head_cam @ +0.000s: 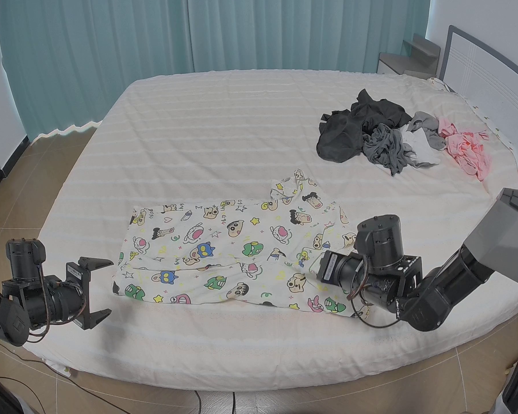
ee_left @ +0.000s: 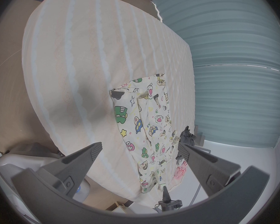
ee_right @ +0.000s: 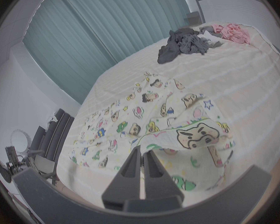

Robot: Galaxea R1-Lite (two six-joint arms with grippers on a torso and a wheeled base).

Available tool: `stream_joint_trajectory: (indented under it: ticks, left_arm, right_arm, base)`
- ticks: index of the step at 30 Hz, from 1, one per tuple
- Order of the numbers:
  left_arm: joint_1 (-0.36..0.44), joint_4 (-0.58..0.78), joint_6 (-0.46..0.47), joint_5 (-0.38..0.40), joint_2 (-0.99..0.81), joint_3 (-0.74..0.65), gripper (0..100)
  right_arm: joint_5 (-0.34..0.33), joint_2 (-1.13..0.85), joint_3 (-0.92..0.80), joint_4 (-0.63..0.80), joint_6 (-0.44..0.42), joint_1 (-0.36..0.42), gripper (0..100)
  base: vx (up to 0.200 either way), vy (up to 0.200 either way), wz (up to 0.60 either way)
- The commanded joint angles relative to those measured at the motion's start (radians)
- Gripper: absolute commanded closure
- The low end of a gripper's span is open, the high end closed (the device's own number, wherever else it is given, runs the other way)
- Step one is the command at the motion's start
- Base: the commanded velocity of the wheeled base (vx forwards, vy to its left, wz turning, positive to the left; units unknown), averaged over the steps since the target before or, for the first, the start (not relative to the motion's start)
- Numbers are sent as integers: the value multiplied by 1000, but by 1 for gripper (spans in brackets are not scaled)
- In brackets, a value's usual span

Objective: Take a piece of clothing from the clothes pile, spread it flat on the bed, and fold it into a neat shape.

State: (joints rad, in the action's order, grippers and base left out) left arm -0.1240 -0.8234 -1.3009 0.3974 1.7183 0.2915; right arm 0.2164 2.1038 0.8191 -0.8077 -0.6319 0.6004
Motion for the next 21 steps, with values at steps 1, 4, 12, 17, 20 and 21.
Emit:
stream_joint_trajectory:
  ticks: [1,4,12,17,20,21]
  left_arm:
    - [0,0,0,0,1,-2,0]
    - [1,0,0,0,1,-3,0]
    - [0,0,0,0,1,-3,0]
    - [0,0,0,0,6,-3,0]
    - [0,0,0,0,18,0,0]
    - [0,0,0,0,21,0,0]
  right_arm:
    - [17,-18,-83,-11,-22,48,100]
    - [18,-11,-101,-11,-91,61,100]
    - [14,33,-129,-11,-135,75,100]
    - [9,68,-137,-13,-189,94,0]
    - [6,67,-132,-13,-227,104,0]
    - [1,61,-130,-16,-227,104,0]
  base:
    - [0,0,0]
    - [0,0,0]
    - [0,0,0]
    - [0,0,0]
    - [0,0,0]
    - [0,0,0]
